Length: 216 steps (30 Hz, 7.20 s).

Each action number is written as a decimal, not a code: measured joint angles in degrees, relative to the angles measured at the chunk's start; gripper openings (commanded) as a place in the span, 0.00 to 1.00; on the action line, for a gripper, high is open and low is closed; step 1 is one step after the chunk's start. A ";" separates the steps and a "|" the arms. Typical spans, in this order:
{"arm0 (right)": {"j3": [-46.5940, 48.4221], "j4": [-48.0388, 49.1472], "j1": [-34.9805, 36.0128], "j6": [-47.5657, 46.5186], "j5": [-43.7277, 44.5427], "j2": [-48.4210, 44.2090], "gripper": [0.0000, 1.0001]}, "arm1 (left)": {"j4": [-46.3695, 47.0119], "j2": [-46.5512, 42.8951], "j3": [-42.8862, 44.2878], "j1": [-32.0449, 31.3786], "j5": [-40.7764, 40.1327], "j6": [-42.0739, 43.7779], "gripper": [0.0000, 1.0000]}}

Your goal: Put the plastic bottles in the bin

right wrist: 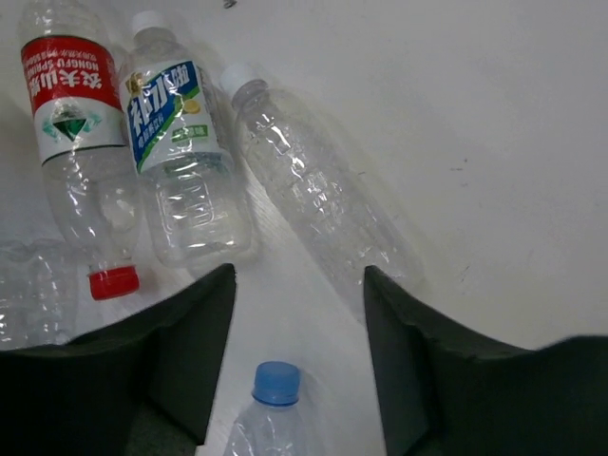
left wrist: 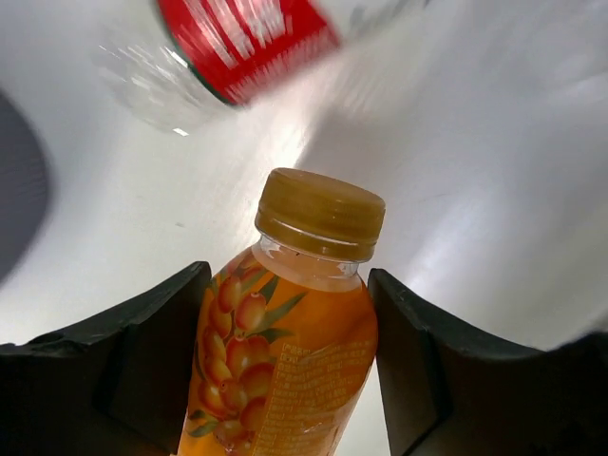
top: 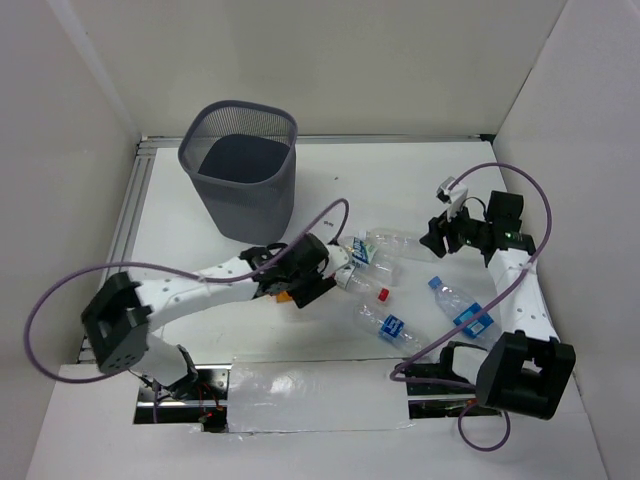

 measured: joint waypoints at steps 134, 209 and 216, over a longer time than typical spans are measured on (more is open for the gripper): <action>18.21 -10.78 -6.14 -0.98 -6.36 10.99 0.37 | 0.07 7.78 17.46 -7.32 -11.08 -78.60 0.10; 98.09 19.76 47.58 26.38 7.63 59.39 0.45 | 29.20 -23.30 -19.45 -19.85 0.98 -17.77 0.95; 94.88 19.06 52.09 31.21 7.58 70.73 1.00 | 30.88 -21.73 -19.41 -20.04 0.61 -15.74 0.98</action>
